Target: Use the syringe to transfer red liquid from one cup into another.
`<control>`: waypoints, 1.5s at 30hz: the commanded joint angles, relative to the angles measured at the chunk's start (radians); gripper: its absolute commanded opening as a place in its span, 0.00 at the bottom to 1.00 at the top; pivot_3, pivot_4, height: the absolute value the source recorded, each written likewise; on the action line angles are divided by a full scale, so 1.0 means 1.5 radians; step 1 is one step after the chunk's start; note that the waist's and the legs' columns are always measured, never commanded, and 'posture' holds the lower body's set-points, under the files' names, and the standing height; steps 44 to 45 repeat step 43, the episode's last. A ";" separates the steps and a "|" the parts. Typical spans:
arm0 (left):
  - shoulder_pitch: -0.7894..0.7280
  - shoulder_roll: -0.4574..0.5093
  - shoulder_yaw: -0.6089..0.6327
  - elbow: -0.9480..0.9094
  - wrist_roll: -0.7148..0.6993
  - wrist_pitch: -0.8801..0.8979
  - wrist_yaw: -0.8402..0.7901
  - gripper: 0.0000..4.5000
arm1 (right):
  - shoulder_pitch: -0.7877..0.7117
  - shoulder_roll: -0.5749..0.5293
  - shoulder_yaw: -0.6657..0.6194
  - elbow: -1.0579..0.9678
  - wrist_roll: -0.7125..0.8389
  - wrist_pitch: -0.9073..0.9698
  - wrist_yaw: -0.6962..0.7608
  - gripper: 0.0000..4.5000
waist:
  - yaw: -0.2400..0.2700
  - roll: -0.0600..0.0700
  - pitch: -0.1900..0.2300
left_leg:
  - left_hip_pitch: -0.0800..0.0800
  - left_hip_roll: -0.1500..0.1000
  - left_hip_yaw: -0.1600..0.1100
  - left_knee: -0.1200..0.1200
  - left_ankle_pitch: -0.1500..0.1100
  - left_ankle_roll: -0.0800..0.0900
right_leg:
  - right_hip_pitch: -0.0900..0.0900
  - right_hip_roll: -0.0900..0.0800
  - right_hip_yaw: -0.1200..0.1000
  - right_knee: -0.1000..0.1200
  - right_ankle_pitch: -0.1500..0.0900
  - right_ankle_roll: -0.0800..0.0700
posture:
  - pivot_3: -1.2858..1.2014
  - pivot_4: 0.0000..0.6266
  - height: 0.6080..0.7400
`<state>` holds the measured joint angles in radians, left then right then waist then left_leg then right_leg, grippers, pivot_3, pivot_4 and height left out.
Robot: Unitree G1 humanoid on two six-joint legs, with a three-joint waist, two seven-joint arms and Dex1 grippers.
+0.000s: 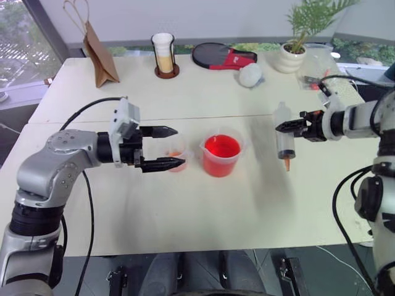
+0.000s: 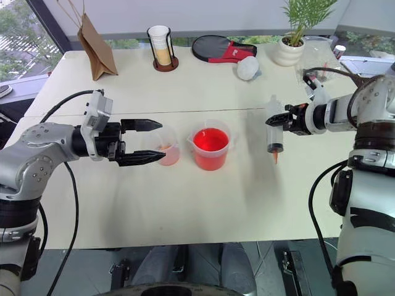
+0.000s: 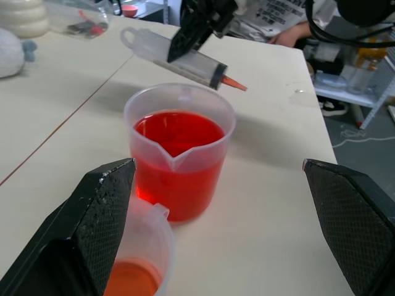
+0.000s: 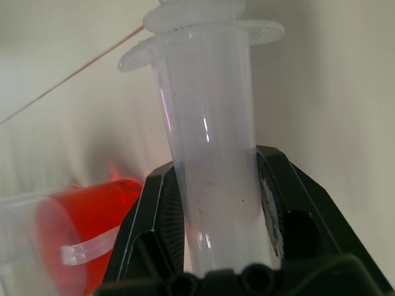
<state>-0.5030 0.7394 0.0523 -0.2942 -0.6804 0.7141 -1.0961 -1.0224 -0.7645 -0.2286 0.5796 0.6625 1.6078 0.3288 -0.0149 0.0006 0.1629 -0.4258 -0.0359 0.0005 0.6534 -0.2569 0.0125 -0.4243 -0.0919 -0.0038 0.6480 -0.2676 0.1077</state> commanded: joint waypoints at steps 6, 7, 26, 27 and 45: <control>0.010 0.000 -0.001 -0.001 0.006 -0.014 0.010 0.99 | 0.107 0.065 -0.114 -0.109 0.112 0.004 -0.228 0.30 | 0.003 0.000 0.000 | 0.000 -0.001 0.000 0.001 0.001 0.001 | 0.000 -0.001 0.000 0.000 0.000 0.000 | 0.52 0.24 1.00; 0.009 -0.003 -0.003 0.002 0.008 -0.016 0.012 1.00 | 0.121 0.073 -0.121 -0.128 0.127 0.004 -0.253 0.41 | 0.002 0.000 0.000 | 0.000 -0.001 0.000 0.001 0.001 0.001 | 0.001 -0.001 0.000 0.000 0.000 0.000 | 0.52 0.24 1.00; 0.087 0.025 0.095 0.151 0.033 -0.046 0.046 1.00 | 0.329 -0.246 -0.158 -0.296 0.230 -0.155 0.180 0.99 | 0.002 -0.001 0.001 | 0.001 0.000 -0.002 0.005 -0.002 0.005 | 0.007 0.002 0.000 -0.003 0.000 0.001 | 0.52 0.24 1.00; 0.106 0.024 0.107 0.145 0.031 -0.045 0.053 1.00 | 0.387 -0.258 -0.166 -0.319 0.205 -0.226 0.252 0.99 | 0.000 -0.001 0.001 | 0.003 0.001 -0.003 0.005 -0.002 0.006 | 0.009 0.002 0.000 -0.005 0.000 0.001 | 0.52 0.24 1.00; 0.344 0.027 0.244 0.050 0.000 -0.008 0.144 1.00 | 0.590 -0.116 -0.118 -0.223 -0.045 -0.717 0.465 0.99 | 0.005 0.000 0.001 | 0.010 0.003 -0.001 0.005 -0.004 0.006 | 0.017 -0.002 0.001 -0.010 0.000 -0.002 | 0.52 0.24 1.00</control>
